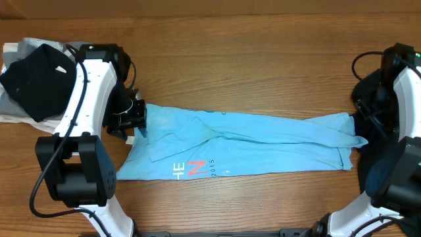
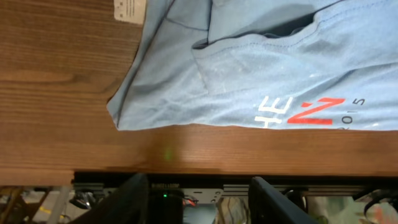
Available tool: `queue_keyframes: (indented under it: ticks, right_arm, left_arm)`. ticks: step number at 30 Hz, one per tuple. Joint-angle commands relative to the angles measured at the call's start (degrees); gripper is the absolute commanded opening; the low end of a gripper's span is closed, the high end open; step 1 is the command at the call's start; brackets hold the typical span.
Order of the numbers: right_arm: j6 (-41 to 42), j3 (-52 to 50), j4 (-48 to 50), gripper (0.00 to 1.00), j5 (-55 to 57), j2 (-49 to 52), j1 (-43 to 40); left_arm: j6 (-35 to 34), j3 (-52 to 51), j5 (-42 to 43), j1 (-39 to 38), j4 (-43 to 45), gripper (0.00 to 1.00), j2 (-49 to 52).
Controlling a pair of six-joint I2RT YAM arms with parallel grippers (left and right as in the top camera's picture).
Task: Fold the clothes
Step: 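Release the left corner and press the fold's left end with the left gripper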
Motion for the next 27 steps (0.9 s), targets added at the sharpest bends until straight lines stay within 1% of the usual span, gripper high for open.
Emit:
queue_keyframes:
  ticks: [1, 2, 5, 8, 10, 12, 16, 18, 19, 20, 21, 22, 23, 27]
  right_arm:
    - [-0.02, 1.14, 0.92, 1.00, 0.57, -2.19, 0.07]
    - [-0.02, 1.14, 1.51, 1.00, 0.13, -2.19, 0.07]
    - [-0.61, 1.14, 3.67, 1.00, -2.67, -2.19, 0.07]
    - [-7.32, 1.14, 6.40, 1.00, -8.81, -2.19, 0.09]
    - [-11.28, 1.14, 7.30, 1.00, -12.15, -2.19, 0.11]
    - [-13.33, 1.14, 7.39, 1.00, -14.08, -2.19, 0.11]
    - [-13.49, 1.14, 7.17, 1.00, -14.29, -2.19, 0.11]
    - [-13.49, 1.14, 7.15, 1.00, -14.40, -2.19, 0.11]
    - [-13.49, 1.14, 7.10, 1.00, -14.82, -2.19, 0.11]
    - [-13.49, 1.14, 6.95, 1.00, -15.37, -2.19, 0.11]
    - [-13.49, 1.14, 6.82, 1.00, -15.82, -2.19, 0.11]
    - [-13.49, 1.14, 6.71, 1.00, -15.93, -2.19, 0.11]
    - [-13.49, 1.14, 6.67, 1.00, -16.02, -2.19, 0.11]
    - [-13.49, 1.14, 6.71, 1.00, -16.02, -2.19, 0.11]
  left_arm:
    - [-0.13, -0.02, 0.11, -0.35, 1.66, 0.77, -1.22]
    - [-0.13, -0.02, 0.59, -0.35, 2.67, 0.82, -1.22]
    - [0.07, -0.02, 4.33, -0.35, 6.01, 0.84, -1.22]
    - [1.29, -0.02, 9.03, -0.61, 9.49, 0.86, -1.22]
    - [3.65, -0.02, 12.02, -1.31, 11.41, 0.84, -1.20]
    - [4.92, -0.02, 13.44, -2.29, 12.94, 0.80, -1.20]
    - [5.07, -0.02, 13.42, -5.22, 16.87, 0.73, -1.18]
    - [5.05, -0.17, 13.42, -7.02, 18.73, 0.62, -1.11]
    - [5.05, -0.46, 13.42, -7.89, 19.56, 0.49, -1.11]
    - [5.03, -0.96, 13.40, -8.94, 20.79, 0.31, -1.11]
    - [4.96, -1.64, 13.42, -9.92, 22.21, 0.18, -1.11]
    - [4.31, -2.45, 13.40, -10.73, 23.63, 0.08, -1.11]
    - [3.39, -3.54, 13.38, -11.58, 25.53, 0.04, -1.11]
    - [-0.07, -7.06, 13.40, -13.09, 31.95, 0.04, -1.11]
